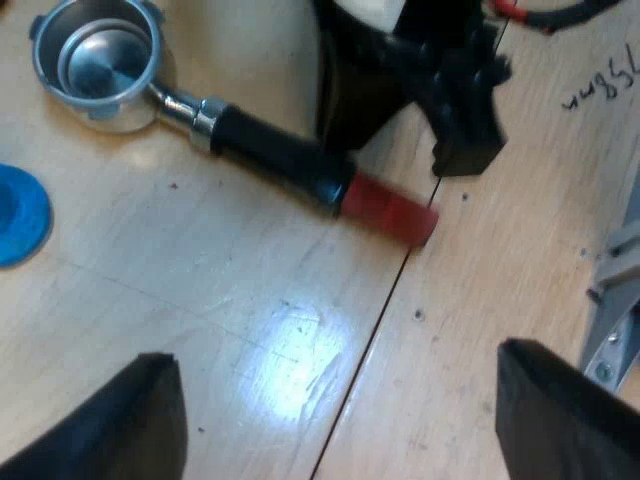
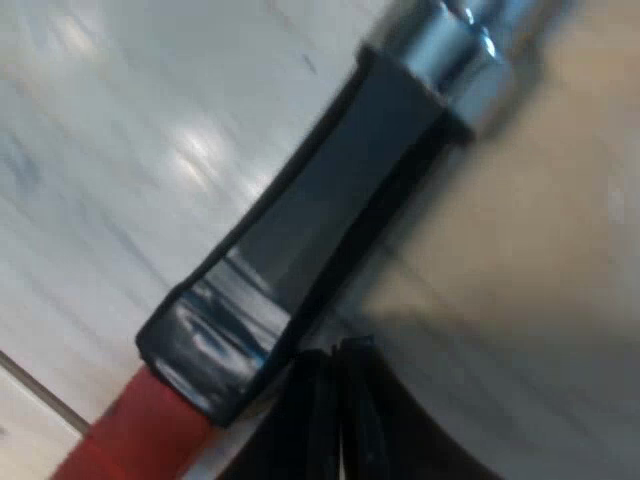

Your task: Put the handle in the coffee machine

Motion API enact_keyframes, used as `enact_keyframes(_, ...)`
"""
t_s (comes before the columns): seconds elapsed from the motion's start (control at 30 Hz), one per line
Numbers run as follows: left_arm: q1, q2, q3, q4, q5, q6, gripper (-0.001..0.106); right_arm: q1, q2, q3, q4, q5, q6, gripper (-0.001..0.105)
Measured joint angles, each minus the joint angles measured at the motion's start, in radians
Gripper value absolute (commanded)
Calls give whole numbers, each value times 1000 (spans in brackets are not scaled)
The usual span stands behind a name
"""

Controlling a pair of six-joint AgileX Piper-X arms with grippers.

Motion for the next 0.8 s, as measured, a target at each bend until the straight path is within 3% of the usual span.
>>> enact_keyframes(0.13, 0, 0, -16, 0, -13, -20, 66, 0, 35, 0, -94, -25, 66, 0)
enact_keyframes(0.27, 0, 0, -16, 4, -80, -26, 66, 0, 75, -4, -199, -29, 119, 0)
enact_keyframes(0.5, 0, 0, -16, 4, -82, -26, 66, 0, 91, -4, -423, -26, 173, 0)
enact_keyframes(0.63, 0, 0, -16, 4, -82, -26, 66, 0, 93, -7, -440, -30, 174, 0)
enact_keyframes(0.8, 0, 0, -16, 4, -82, -26, 66, 0, 93, -9, -317, -32, 174, 0)
